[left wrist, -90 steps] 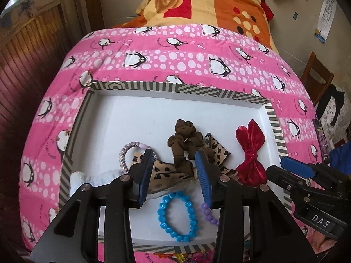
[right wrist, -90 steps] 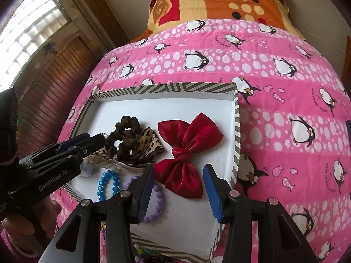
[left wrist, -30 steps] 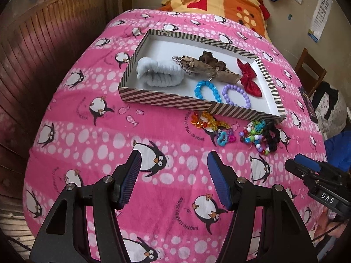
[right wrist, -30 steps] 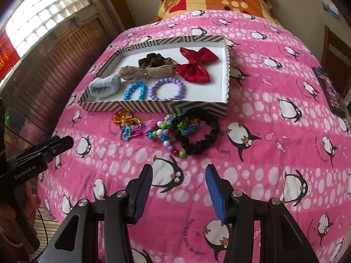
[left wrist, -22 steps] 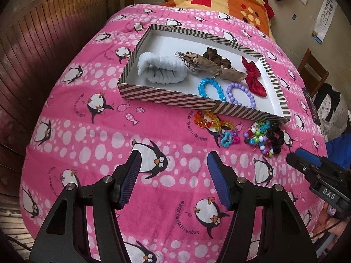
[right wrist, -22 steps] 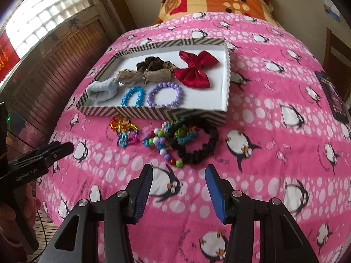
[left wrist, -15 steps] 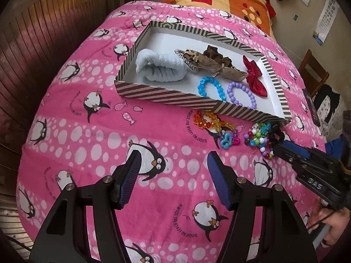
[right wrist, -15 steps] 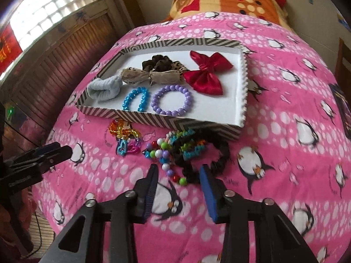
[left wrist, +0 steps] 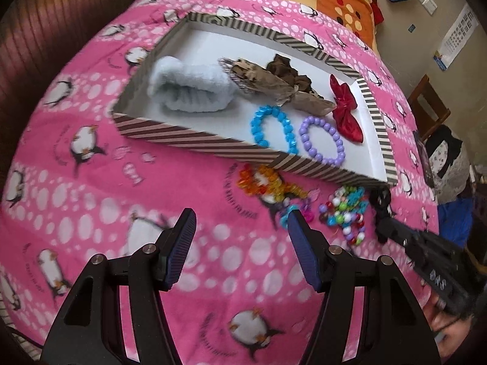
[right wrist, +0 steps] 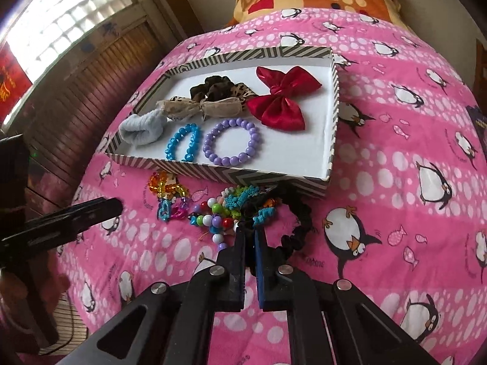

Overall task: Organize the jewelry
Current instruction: 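Grasp the orange bead bracelet with the left gripper while the right grasps the black scrunchie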

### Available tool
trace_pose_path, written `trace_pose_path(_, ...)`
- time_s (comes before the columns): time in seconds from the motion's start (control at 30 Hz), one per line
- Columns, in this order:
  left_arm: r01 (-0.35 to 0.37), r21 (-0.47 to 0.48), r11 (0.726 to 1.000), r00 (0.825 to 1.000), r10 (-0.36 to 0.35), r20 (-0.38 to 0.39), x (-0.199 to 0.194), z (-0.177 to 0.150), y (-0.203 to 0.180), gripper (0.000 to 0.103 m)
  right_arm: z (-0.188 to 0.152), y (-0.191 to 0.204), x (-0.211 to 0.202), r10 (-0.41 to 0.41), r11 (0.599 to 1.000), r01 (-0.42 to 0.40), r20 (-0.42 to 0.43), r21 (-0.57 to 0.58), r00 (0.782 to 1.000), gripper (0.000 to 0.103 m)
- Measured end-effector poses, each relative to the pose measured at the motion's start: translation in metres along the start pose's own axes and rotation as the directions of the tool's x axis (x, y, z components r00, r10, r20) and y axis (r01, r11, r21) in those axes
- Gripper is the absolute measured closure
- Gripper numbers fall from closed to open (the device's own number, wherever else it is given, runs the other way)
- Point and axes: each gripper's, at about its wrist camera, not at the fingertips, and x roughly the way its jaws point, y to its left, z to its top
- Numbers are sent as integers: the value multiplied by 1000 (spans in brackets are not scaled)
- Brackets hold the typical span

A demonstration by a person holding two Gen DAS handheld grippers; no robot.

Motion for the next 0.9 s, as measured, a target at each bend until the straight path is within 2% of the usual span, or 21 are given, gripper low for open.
trace_pose_path(0.17, -2, -25, 1000, 999, 1, -39, 24, 12, -8, 41, -1, 5, -2, 20, 1000, -20, -6, -8, 1000, 98)
trace_pose_path(0.37, -22, -91, 996, 1000, 20, -23, 39, 23, -5, 41, -2, 4, 1, 32, 999, -33, -20, -12, 999, 98)
trace_pose_path(0.4, -19, -82, 996, 1000, 17, -17, 39, 24, -6, 49, -3, 4, 1, 33, 999, -33, -22, -10, 999, 98)
trace_pose_path(0.43, -21, -58, 998, 1000, 20, -21, 40, 25, -8, 72, -2, 3, 2, 35, 999, -35, -22, -7, 999, 98)
trace_pose_path(0.47, -30, -41, 999, 999, 29, -27, 41, 25, -8, 80, -2, 2, 2, 38, 999, -38, -23, -4, 999, 98)
trace_pose_path(0.5, -23, -38, 999, 1000, 22, -22, 40, 25, -6, 83, -1, 2, 2, 40, 999, -40, -23, -3, 999, 98)
trace_pose_path(0.53, -7, -43, 999, 1000, 6, -27, 38, 25, -2, 93, 0, 2, 2, 42, 999, -42, -21, -4, 999, 98)
trace_pose_path(0.7, 14, -49, 999, 999, -16, -35, 23, 19, 15, 95, 2, 11, -3, 65, 998, -65, -14, -13, 998, 98)
trace_pose_path(0.9, 48, -32, 998, 999, -48, -6, -13, 13, 22, 95, 5, 24, -12, 120, 993, -120, 12, -7, 993, 98)
